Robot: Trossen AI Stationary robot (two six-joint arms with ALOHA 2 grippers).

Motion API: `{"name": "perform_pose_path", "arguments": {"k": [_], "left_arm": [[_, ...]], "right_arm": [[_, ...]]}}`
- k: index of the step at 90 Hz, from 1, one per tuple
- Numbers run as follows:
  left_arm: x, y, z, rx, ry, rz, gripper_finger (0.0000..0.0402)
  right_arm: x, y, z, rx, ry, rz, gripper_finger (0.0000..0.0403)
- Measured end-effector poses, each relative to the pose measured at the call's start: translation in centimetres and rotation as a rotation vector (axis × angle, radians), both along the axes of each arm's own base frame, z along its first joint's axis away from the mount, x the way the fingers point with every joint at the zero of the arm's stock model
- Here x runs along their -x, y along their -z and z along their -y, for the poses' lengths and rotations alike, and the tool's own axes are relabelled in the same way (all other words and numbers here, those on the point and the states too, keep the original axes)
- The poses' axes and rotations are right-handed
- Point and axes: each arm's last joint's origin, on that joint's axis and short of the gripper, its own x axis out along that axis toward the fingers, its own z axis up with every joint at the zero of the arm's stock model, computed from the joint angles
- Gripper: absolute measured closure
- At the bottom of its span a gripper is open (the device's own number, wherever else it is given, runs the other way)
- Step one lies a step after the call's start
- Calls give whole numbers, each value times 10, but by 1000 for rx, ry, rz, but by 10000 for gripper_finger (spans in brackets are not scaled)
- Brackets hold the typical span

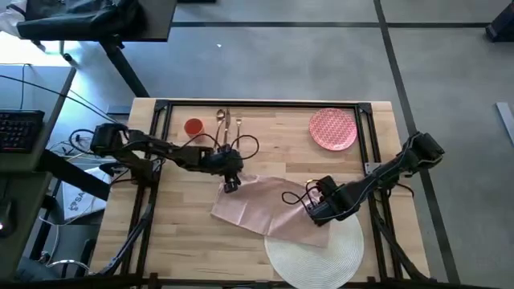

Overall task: Set table place
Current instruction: Fold pink table napkin

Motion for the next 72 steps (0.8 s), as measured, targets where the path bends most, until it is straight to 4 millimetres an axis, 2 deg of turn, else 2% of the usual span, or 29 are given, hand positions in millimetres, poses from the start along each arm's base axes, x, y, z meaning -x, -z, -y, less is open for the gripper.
{"name": "perform_pose_path", "arguments": {"k": [15, 39, 49, 59, 72], "left_arm": [[-2, 15, -13, 61, -5, -49, 380], [-9, 29, -23, 98, 15, -42, 279], [-9, 36, -24, 111, -6, -78, 251], [-9, 38, -23, 113, -6, -93, 254], [-8, 36, -21, 96, -8, -85, 306]], "right_arm": [[0, 0, 0, 10, -1, 9, 391], [-1, 0, -1, 3, -4, 19, 391], [-1, 0, -1, 2, -4, 20, 391], [-1, 0, -1, 2, -4, 21, 391], [-1, 0, -1, 3, -6, 21, 391]]}}
